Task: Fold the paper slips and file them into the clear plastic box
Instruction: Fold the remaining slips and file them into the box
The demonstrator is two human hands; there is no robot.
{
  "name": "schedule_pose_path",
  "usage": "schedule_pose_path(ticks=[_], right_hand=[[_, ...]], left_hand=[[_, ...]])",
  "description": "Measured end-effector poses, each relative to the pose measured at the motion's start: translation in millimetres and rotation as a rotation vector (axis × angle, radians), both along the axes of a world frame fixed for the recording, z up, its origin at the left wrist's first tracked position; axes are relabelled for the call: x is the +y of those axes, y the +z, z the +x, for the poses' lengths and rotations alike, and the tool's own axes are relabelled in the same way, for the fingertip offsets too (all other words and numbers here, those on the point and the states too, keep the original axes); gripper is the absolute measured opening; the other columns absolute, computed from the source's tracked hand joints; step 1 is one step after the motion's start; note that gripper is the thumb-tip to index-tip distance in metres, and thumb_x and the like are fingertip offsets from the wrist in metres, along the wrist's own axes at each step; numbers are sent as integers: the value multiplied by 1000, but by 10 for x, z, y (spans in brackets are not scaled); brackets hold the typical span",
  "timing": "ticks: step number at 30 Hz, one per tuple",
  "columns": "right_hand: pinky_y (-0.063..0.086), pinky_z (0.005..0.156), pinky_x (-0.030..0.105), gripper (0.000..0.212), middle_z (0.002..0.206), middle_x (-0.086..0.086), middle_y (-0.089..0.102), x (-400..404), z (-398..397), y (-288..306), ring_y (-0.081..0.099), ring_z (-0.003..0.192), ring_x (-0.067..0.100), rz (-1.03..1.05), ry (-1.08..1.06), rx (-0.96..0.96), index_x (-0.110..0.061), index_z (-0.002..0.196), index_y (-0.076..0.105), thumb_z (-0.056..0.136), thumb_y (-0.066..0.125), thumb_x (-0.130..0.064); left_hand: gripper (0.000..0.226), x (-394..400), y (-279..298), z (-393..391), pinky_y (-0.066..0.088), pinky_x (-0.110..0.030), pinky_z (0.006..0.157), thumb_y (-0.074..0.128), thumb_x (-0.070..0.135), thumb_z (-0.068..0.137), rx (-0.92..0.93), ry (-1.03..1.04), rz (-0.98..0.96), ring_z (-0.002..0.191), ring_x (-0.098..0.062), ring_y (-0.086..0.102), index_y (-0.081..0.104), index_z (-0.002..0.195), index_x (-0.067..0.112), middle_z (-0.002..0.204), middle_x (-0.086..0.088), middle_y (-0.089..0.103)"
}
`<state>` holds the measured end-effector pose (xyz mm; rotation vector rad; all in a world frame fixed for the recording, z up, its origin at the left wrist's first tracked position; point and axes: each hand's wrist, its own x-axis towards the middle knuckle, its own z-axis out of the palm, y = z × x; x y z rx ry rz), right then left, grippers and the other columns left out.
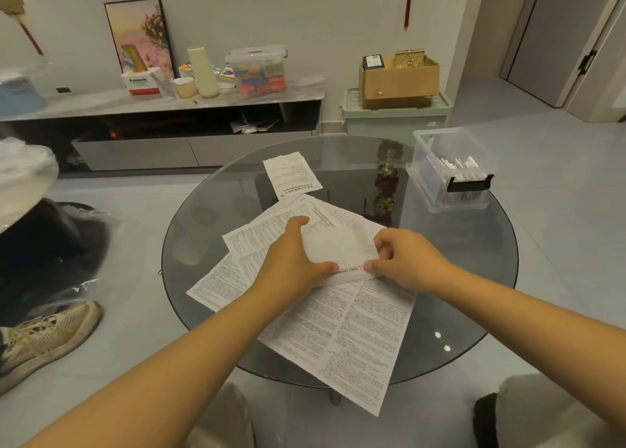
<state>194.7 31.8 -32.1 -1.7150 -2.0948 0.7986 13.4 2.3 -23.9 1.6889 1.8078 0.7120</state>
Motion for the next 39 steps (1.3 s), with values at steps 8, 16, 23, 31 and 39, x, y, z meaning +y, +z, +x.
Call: schedule_pose_path(ticks=[8,16,23,31,39], right_hand=[[46,61,24,54,82,-2,59,-63,-29,-26,56,73,11,-8,20,-9,-25,123,36,82,70,-25],[48,61,22,77,75,1,65,-59,37,-9,61,70,11,-24,27,112,-44,141,18,86,61,-14],[39,52,12,21,67,-10,58,-18,160,95,53,61,5,-225,17,173,-30,94,70,88,58,-14],[37,50,26,55,57,-3,50,-9,117,37,47,53,12,-34,92,-17,-8,64,56,79,57,-61],[36,56,24,38,72,-5,48,76,49,-96,46,64,11,54,-21,-162,-17,63,46,78,69,-43]], left_hand=[[110,81,-116,-8,40,-36,101,79,31,73,166,-89,-101,127,-23,40,-1,149,30,145,-3,26],[63,8,-134,12,3,-36,112,64,54,80,440,-382,82,139,-11,15,43,136,35,149,11,27],[24,0,-144,41,27,-35,108,61,39,88,311,-410,154,114,-7,52,67,109,30,116,15,63],[12,27,-92,113,43,-19,67,54,26,93,158,-255,118,80,-7,57,65,98,28,87,14,63],[50,162,-150,93,39,-28,98,67,27,85,249,-191,7,114,-14,47,47,131,23,129,3,46]])
